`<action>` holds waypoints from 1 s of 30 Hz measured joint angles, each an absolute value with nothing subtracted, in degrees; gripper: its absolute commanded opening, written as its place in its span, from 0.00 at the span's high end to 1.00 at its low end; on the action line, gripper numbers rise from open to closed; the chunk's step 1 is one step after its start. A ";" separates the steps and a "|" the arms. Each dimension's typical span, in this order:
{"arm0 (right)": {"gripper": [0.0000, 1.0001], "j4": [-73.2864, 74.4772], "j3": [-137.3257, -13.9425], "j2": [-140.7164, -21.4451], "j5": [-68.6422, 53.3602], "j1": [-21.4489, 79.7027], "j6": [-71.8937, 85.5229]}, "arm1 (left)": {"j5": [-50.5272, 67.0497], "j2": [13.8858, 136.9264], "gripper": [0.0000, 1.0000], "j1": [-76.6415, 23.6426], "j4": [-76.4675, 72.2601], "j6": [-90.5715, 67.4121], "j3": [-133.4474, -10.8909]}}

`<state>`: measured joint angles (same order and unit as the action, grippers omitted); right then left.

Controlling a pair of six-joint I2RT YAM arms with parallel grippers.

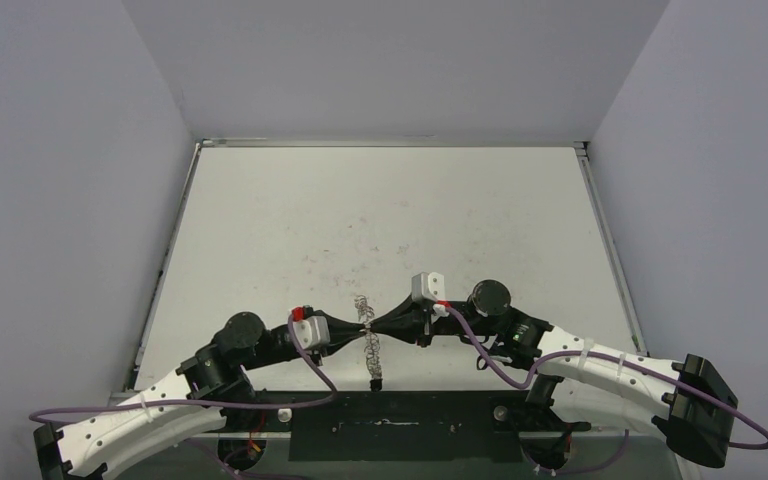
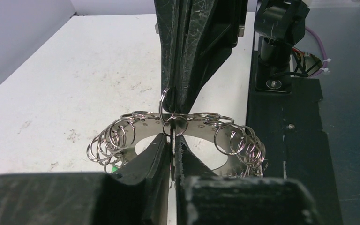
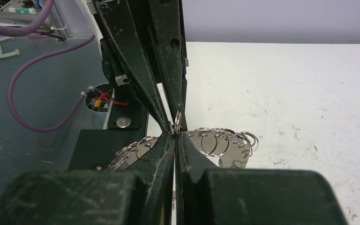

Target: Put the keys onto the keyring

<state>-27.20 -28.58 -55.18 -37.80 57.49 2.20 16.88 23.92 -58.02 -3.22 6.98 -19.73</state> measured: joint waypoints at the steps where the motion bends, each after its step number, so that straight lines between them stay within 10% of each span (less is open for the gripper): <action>1: 1.00 -27.29 -28.58 -55.18 -37.78 57.47 2.24 | 16.84 23.92 1.00 -58.02 -3.22 6.85 -19.73; 30: 1.00 -27.86 -28.21 -57.39 -37.45 57.47 2.55 | 18.39 32.10 1.00 -57.63 -0.91 7.77 -23.18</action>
<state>-27.86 -28.21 -57.39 -37.45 57.47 2.55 18.39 32.10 -57.63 -0.91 7.77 -23.18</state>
